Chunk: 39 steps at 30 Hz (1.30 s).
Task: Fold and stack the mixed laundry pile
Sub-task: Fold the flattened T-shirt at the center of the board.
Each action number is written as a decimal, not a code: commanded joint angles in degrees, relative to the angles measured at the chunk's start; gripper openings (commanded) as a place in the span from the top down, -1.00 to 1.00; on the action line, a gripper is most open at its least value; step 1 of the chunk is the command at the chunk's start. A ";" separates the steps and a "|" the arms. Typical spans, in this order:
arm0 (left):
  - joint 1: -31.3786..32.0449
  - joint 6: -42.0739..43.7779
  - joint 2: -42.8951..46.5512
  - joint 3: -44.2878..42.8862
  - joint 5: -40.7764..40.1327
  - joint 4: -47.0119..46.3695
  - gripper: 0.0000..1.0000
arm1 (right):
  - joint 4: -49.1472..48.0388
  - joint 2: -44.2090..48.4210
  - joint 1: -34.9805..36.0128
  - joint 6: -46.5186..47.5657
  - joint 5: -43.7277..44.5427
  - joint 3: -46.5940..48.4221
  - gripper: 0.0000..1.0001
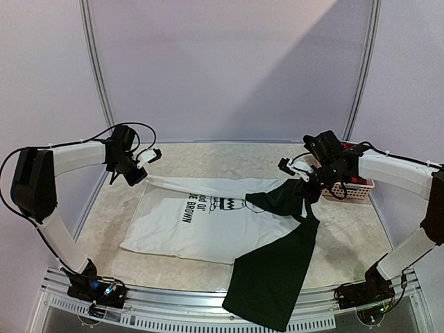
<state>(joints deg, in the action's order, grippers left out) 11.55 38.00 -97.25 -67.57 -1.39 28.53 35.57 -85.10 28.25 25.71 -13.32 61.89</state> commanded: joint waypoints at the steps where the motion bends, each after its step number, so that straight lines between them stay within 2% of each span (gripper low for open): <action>1: -0.58 0.41 -1.12 2.39 -2.17 1.68 1.00 | 0.22 -2.13 0.66 1.20 -2.92 -2.11 1.00; 17: 0.17 -1.55 -2.65 5.66 -2.48 4.01 1.00 | 5.39 1.42 1.61 8.28 -11.82 -6.28 1.00; 23: 0.49 -1.26 -3.43 5.92 -4.20 4.18 0.85 | 5.47 0.17 2.68 8.28 -11.95 -6.43 0.98; 25: 0.67 -1.07 -3.75 5.43 -5.21 5.36 0.61 | 6.32 -0.17 3.33 8.91 -12.62 -6.31 0.85; 27: 1.02 -0.48 -3.17 4.74 -6.48 7.34 0.42 | 9.53 0.04 4.22 10.75 -15.17 -5.70 0.63; 30: 1.25 -1.02 -0.85 -0.04 -8.21 16.62 0.26 | 15.27 3.86 5.96 15.78 -18.35 -4.33 0.37; 32: 1.41 -1.70 1.54 -2.35 -8.15 20.46 0.21 | 18.08 7.72 5.98 17.50 -19.04 -2.28 0.28; 35: 1.78 -3.40 6.12 -1.62 -5.30 15.59 0.17 | 20.66 8.30 3.70 17.63 -20.29 2.65 0.26; 38: 2.82 -8.76 7.31 -0.50 -4.88 5.74 0.16 | 15.09 2.88 0.53 12.86 -20.72 5.50 0.26; 39: 2.89 -12.43 6.69 -0.86 -5.32 2.81 0.16 | 12.83 0.89 0.19 8.40 -19.15 6.24 0.26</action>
<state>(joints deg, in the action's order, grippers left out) 12.93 34.17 -91.24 -67.79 -7.70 41.30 52.80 -78.22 31.16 40.71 -32.42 65.49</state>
